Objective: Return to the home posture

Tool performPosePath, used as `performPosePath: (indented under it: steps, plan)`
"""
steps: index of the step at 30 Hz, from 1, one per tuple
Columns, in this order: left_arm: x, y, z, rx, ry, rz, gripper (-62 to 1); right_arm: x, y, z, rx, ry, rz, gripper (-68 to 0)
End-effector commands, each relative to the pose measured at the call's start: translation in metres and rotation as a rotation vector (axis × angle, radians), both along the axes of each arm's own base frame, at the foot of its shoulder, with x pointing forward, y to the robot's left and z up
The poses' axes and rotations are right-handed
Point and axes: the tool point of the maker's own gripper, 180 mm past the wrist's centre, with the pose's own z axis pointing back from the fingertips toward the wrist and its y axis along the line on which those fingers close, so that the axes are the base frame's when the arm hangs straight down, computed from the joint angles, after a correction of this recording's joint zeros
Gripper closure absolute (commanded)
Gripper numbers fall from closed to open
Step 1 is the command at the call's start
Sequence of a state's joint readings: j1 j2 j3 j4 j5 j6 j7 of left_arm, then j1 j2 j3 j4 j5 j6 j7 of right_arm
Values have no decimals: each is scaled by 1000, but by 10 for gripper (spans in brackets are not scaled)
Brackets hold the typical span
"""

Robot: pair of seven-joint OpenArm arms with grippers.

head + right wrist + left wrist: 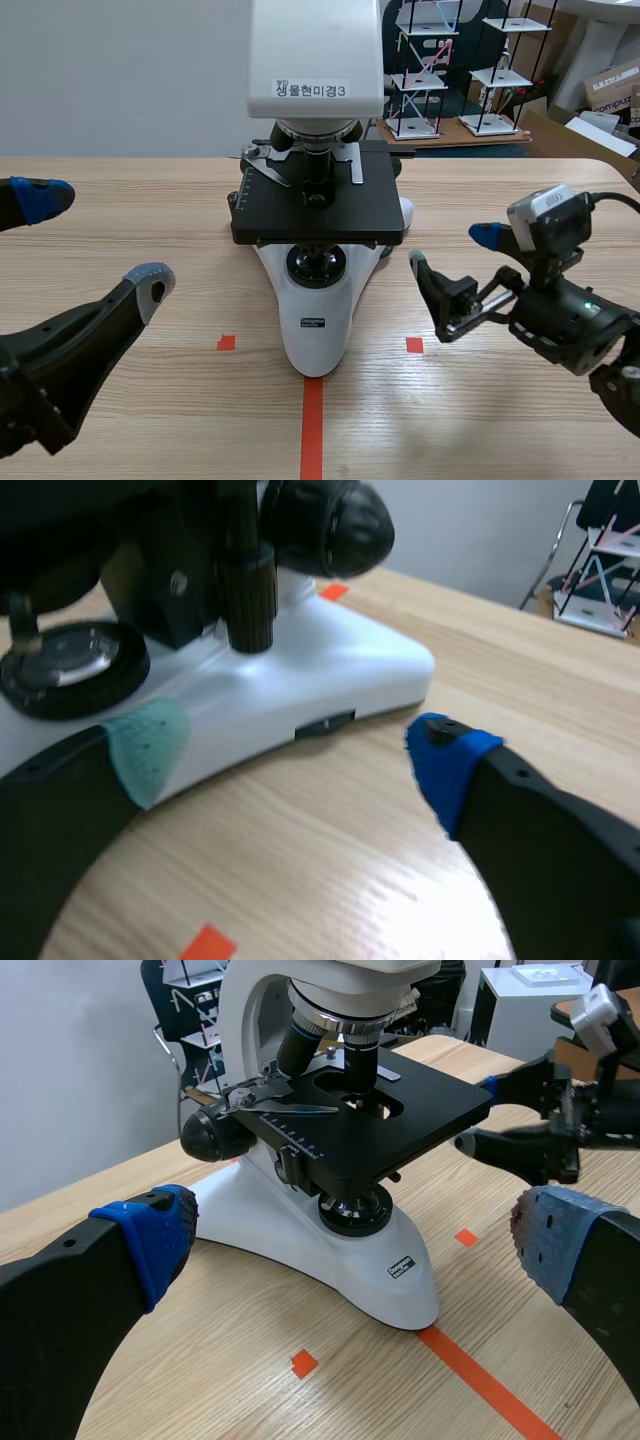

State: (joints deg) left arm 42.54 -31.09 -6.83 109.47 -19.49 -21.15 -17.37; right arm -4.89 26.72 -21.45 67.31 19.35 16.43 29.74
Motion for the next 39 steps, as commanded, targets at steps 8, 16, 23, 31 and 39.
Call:
performPosePath:
  steps: [8,16,23,31,39]
  plan:
    - [-1,-2,5,-7,-18,-1,-623,-48,-13,33,-51,-36,53,-638]
    - [-1,-2,5,-7,-18,-1,-623,-91,-22,62,-83,-32,58,-679]
    - [-1,-2,5,-7,-18,-1,-623,-115,-23,88,-66,-31,51,-679]
    - [-1,-2,5,-7,-18,-1,-623,-128,-14,111,-56,-44,73,-679]
    - [-1,-2,5,-7,-18,-1,-623,-128,-14,111,-57,-43,73,-679]
